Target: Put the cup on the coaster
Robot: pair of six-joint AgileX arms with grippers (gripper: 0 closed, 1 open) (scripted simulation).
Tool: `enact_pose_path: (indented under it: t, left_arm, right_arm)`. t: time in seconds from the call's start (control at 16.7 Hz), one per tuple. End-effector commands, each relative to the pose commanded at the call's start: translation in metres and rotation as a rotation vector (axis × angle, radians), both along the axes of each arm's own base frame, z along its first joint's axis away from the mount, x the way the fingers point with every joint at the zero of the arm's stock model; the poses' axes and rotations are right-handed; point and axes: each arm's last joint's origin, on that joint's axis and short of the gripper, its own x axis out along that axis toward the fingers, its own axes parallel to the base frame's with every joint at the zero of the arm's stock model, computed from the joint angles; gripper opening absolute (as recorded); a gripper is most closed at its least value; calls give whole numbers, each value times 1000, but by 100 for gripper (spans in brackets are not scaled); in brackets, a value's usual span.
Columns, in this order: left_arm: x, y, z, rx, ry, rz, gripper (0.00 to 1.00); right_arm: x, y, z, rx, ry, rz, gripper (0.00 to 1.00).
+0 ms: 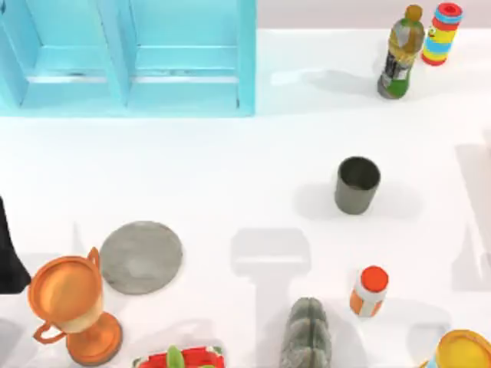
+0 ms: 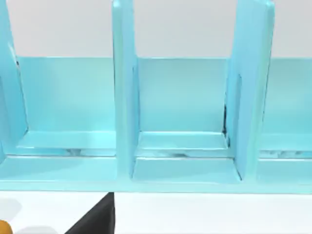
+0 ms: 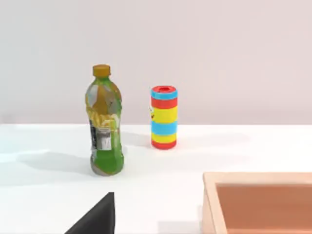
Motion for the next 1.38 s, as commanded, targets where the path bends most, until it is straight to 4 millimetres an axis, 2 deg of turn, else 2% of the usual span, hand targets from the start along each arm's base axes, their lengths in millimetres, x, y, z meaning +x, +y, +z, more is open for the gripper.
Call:
enact_pose_path:
  t: [0.18,0.36,0.54,0.72,0.9,1.08,1.26,1.38]
  left_arm:
    - [0,0,2,-8,5,-3,100]
    - [1,-3,20,-86,53,-27,100]
    - [7,-8,55,-238,154,-64,100]
    - [25,-17,101,-438,302,-91,100]
    - [60,-33,147,-662,490,-86,100]
    - [110,-63,183,-885,707,-29,100]
    - [166,-107,200,-1081,928,91,100]
    - [201,-144,198,-1188,1065,204,100]
  right_arm:
    - [0,0,0,0,0,0,100]
    - [0,0,0,0,0,0,100]
    - [0,0,0,0,0,0,100]
    - [0,0,0,0,0,0,100]
    - [0,0,0,0,0,0,100]
    - [0,0,0,0,0,0,100]
    - [0,0,0,0,0,0,100]
    - [0,0,0,0,0,0,100]
